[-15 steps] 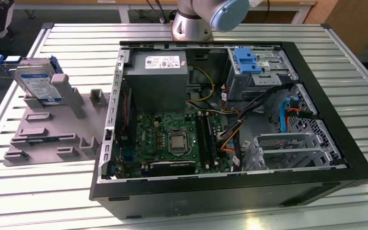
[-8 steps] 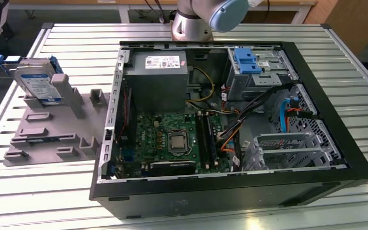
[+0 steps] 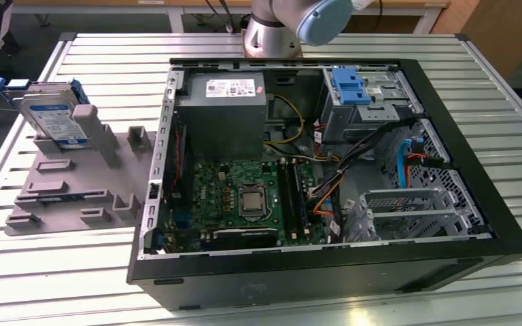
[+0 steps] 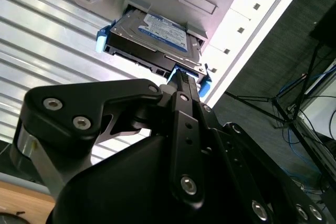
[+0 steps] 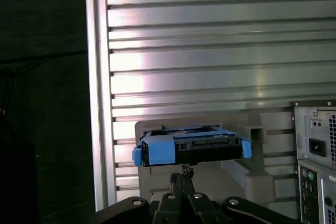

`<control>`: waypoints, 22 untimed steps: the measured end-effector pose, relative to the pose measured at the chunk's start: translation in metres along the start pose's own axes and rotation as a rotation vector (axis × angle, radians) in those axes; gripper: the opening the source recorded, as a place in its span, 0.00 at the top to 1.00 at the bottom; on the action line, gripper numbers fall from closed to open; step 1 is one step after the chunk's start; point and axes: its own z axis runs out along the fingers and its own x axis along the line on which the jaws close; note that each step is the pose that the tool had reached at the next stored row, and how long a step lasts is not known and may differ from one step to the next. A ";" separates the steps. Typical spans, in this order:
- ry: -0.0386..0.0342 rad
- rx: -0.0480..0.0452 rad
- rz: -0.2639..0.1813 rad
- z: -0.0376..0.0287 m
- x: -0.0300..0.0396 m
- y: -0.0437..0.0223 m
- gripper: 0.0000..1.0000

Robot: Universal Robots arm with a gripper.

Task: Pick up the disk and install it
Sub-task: 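Pick up the disk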

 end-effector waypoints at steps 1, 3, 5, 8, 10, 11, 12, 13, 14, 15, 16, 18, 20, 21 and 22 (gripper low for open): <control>0.0000 0.0000 0.000 0.0000 0.0000 0.0000 0.89; 0.0000 0.0000 0.000 0.0000 0.0000 0.0001 0.89; 0.0003 -0.0002 -0.007 0.0000 0.0000 0.0001 0.89; 0.0025 -0.0014 -0.057 0.0002 0.0001 0.0001 0.89; 0.0041 -0.0023 -0.093 0.0003 0.0000 0.0001 0.89; 0.0050 -0.0028 -0.113 0.0004 0.0001 0.0001 0.89; 0.0058 -0.0032 -0.131 0.0005 0.0000 0.0001 0.89; 0.0066 -0.0037 -0.149 0.0006 0.0000 0.0001 0.89; 0.0074 -0.0041 -0.167 0.0007 0.0000 0.0001 0.89; 0.0082 -0.0045 -0.185 0.0008 0.0001 0.0001 0.89; 0.0090 -0.0050 -0.203 0.0009 0.0001 0.0000 0.89; 0.0108 -0.0058 -0.240 0.0009 0.0001 0.0000 0.89; 0.0122 -0.0065 -0.276 0.0011 0.0001 0.0000 0.89; 0.0130 -0.0066 -0.294 0.0011 0.0001 0.0000 0.89; 0.0138 -0.0067 -0.312 0.0012 0.0000 0.0000 0.89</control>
